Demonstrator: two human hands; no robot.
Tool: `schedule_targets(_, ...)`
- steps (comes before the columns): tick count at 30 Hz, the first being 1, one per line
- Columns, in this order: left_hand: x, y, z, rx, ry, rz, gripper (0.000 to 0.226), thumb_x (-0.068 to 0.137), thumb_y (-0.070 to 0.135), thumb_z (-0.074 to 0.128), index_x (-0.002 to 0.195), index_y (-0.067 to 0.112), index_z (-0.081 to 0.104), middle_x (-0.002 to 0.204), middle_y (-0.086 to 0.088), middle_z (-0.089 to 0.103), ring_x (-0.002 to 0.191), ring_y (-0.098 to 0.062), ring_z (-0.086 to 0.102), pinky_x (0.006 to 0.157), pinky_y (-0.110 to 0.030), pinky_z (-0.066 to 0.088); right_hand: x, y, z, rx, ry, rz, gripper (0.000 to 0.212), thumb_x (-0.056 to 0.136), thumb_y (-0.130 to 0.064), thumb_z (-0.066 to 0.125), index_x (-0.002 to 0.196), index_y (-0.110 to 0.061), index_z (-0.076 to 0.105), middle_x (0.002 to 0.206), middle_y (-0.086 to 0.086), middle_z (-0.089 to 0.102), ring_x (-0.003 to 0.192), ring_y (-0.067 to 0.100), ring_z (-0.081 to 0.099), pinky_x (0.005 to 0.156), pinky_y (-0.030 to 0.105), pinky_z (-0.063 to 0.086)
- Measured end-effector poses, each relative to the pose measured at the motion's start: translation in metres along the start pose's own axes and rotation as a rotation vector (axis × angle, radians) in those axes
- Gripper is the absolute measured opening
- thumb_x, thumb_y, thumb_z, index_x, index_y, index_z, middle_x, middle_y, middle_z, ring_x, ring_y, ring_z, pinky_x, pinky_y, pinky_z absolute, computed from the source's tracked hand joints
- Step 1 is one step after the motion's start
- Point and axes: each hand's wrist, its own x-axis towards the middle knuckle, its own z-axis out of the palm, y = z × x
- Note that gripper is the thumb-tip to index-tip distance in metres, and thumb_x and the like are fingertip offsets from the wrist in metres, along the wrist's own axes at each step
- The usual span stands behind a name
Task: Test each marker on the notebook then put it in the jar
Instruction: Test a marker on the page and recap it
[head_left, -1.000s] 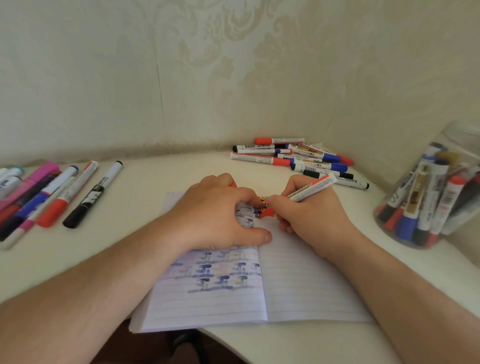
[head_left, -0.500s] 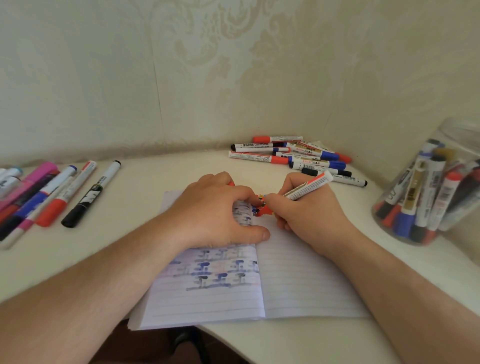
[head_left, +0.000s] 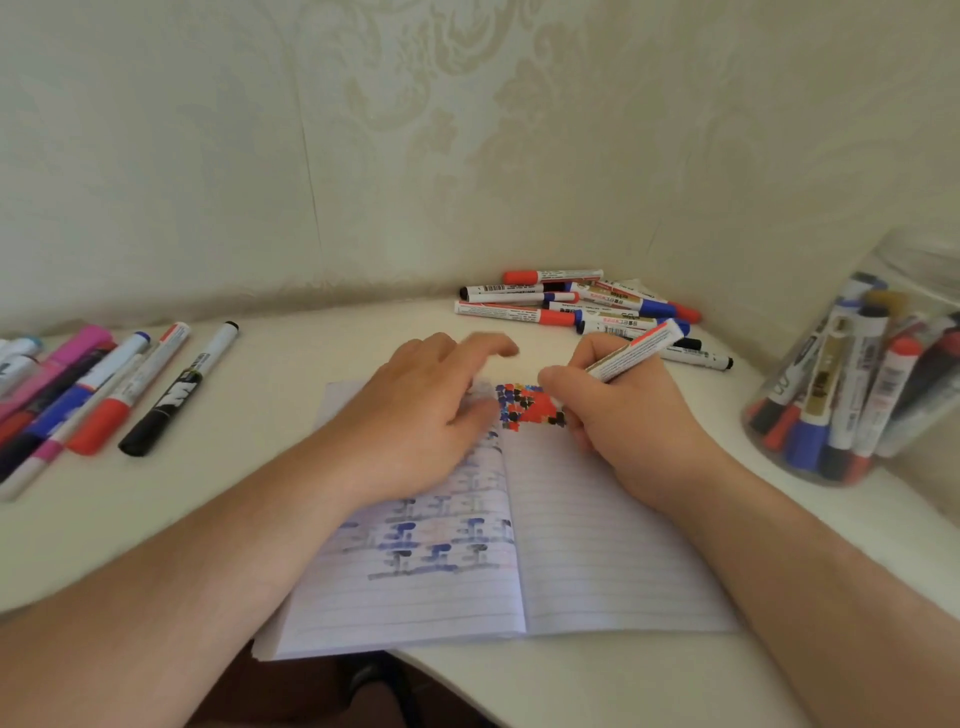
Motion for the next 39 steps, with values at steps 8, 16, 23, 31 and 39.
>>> schedule_targets(8,0.001,-0.005,-0.001,-0.32,0.197,-0.021,0.052,0.09,0.011,0.078,0.117,0.033,0.04,0.108,0.021,0.066,0.09,0.001,0.065,0.074,-0.006,0.042,0.003,-0.008,-0.019,0.477,-0.203,0.034,0.028,0.098,-0.005,0.061,0.079,-0.023,0.071,0.067,0.007,0.058,0.051,0.017,0.045,0.04,0.022,0.031)
schedule_targets(16,-0.001,-0.002,-0.003,-0.249,0.193,-0.023,0.034,0.086,0.024,0.083,0.102,0.035,0.055,0.094,0.018,0.068,0.087,0.006,0.062,0.073,-0.008,0.044,0.004,-0.005,-0.018,0.421,-0.186,0.079,0.037,0.101,-0.006,0.048,0.079,-0.02,0.075,0.07,0.011,0.063,0.051,0.018,0.05,0.041,0.024,0.036)
schedule_targets(23,-0.002,-0.001,-0.007,-0.299,0.224,0.055,0.028,0.083,0.027,0.085,0.092,0.044,0.065,0.086,0.022,0.07,0.084,0.006,0.063,0.073,-0.005,0.041,0.007,0.0,-0.015,0.347,-0.203,0.065,0.018,0.092,-0.014,0.072,0.078,-0.02,0.064,0.059,0.008,0.054,0.051,0.018,0.042,0.043,0.024,0.033)
schedule_targets(31,-0.002,-0.001,-0.01,-0.587,0.188,0.045,0.027,0.077,0.051,0.074,0.091,0.029,0.071,0.08,0.007,0.076,0.065,-0.005,0.066,0.065,-0.02,0.053,0.007,-0.013,-0.028,0.587,-0.253,0.233,0.046,0.101,-0.034,0.045,0.086,-0.011,0.081,0.063,0.012,0.064,0.051,0.021,0.057,0.04,0.021,0.039)
schedule_targets(39,-0.002,0.0,-0.008,-0.586,0.095,0.026,0.022,0.065,0.037,0.08,0.086,0.035,0.074,0.081,0.019,0.077,0.07,0.005,0.067,0.069,-0.011,0.049,0.016,0.004,-0.025,0.196,0.029,0.059,0.021,0.11,-0.024,0.047,0.095,-0.014,0.058,0.056,0.009,0.054,0.045,0.018,0.039,0.043,0.028,0.029)
